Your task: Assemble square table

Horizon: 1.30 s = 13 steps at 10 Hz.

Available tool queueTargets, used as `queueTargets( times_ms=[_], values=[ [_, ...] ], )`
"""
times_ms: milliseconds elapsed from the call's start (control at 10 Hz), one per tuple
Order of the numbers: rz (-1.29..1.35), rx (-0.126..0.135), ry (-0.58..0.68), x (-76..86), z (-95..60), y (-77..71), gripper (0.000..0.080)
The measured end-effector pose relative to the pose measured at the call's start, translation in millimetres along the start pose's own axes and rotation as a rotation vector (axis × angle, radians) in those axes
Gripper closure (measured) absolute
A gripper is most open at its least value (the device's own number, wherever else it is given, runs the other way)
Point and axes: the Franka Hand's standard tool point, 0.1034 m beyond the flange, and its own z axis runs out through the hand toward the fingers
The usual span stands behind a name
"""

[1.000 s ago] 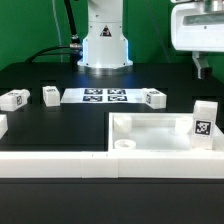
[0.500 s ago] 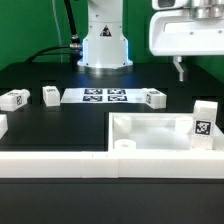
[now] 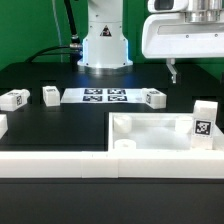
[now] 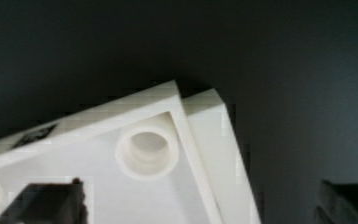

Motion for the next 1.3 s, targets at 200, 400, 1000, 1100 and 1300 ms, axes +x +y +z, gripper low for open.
queueTargets(
  times_ms=[200, 400, 1000, 1100, 1300],
  values=[
    [-0.187, -0.014, -0.023, -28.4, 9.0, 17.9, 0.0150],
    [-0.434, -0.064, -0.017, -50.0, 16.0, 30.2, 0.0150],
    [-0.542, -0.077, -0.133, -61.7, 21.9, 45.8, 0.0150],
    [-0.517, -0.103, -0.256, -74.1, 20.1, 46.7, 0.0150],
    [-0.499, -0.148, -0.365, -74.8, 18.5, 40.2, 0.0150]
  ],
)
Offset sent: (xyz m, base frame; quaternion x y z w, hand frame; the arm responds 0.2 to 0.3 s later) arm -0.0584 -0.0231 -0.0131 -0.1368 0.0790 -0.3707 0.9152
